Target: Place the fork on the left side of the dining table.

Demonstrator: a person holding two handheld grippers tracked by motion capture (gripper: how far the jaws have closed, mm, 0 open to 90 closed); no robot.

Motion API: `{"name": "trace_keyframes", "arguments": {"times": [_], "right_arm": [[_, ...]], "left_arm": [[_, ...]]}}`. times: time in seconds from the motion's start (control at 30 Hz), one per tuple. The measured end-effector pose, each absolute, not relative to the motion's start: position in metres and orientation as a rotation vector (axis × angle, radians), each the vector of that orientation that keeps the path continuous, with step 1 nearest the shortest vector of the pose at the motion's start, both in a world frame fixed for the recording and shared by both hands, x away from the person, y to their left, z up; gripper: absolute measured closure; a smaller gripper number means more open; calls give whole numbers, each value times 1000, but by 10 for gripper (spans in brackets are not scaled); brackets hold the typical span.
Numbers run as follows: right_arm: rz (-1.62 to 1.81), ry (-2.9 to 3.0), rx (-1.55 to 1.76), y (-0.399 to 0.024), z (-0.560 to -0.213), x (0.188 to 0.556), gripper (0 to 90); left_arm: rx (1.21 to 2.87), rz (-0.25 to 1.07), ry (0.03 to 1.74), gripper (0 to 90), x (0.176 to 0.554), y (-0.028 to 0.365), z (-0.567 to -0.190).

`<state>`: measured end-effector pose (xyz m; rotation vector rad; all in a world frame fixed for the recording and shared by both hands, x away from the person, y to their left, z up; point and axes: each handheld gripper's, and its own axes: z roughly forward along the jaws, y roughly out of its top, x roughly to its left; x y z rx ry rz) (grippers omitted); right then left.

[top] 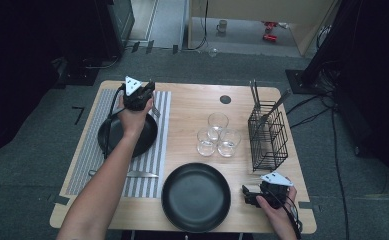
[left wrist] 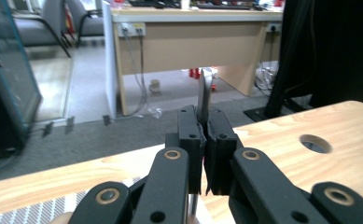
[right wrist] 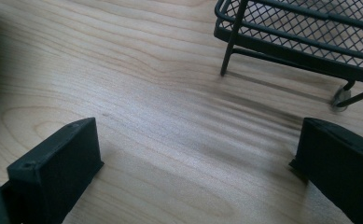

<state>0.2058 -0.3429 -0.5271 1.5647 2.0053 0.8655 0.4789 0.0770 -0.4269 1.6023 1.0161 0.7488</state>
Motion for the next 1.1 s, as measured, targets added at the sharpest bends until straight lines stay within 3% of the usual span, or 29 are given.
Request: {"name": "trace_keyframes", "arguments": {"times": [0.4,1.1], "right_arm": [[862,2001,1569,-343,-527,206,0],[862,1996,1575,-343,-527,206,0]], "left_arm": [[1646,723,1034,888,472,84,-422],[1526,737,1126,888,497,88,-430]]}}
